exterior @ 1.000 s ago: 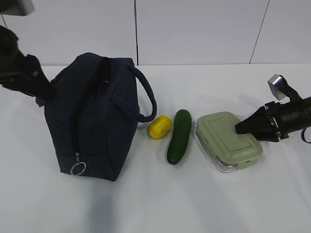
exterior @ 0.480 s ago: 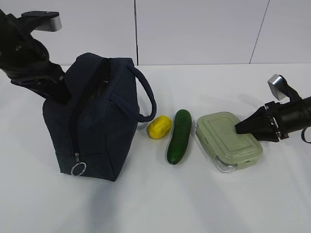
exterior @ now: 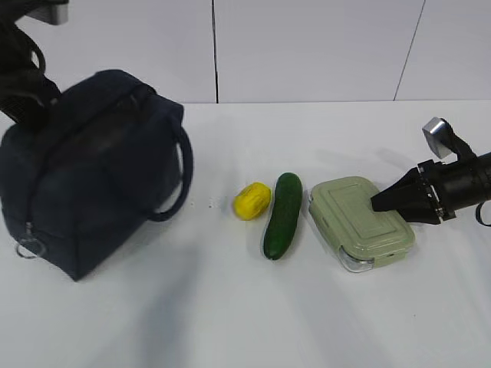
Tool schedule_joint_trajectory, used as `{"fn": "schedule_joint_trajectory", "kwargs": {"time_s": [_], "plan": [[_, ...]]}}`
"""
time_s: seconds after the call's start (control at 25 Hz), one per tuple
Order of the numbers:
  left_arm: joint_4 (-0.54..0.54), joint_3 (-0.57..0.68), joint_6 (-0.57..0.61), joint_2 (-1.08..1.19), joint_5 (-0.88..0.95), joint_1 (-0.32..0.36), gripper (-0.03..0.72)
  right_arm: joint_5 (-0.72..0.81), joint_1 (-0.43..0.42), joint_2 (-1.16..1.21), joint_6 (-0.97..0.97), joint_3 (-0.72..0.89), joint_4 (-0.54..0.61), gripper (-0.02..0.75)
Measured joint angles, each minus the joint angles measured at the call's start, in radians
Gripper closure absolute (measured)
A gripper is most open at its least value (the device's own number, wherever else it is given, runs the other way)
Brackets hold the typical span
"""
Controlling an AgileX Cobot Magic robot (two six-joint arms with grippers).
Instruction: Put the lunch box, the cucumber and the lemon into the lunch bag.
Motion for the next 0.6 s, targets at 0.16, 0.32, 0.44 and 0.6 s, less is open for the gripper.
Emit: {"fn": "schedule_joint_trajectory", "kwargs": {"time_s": [0.16,0.32,0.44,0.6], "plan": [[0.073,-0.083,-0.045,0.000,0.045,0.015,0.667,0.000,0.000,0.000,0.002,0.000,0.000,0.360],[0.009,-0.111,-0.054,0.004,0.041,-0.018,0.669,0.000,0.000,0.000,0.004,0.000,-0.002,0.360],[-0.024,-0.115,-0.057,0.043,0.041,-0.052,0.669,0.000,0.000,0.000,0.006,-0.001,-0.002,0.360],[-0.058,-0.115,-0.057,0.107,0.036,-0.067,0.670,0.000,0.000,0.000,0.006,-0.002,-0.002,0.360]]}}
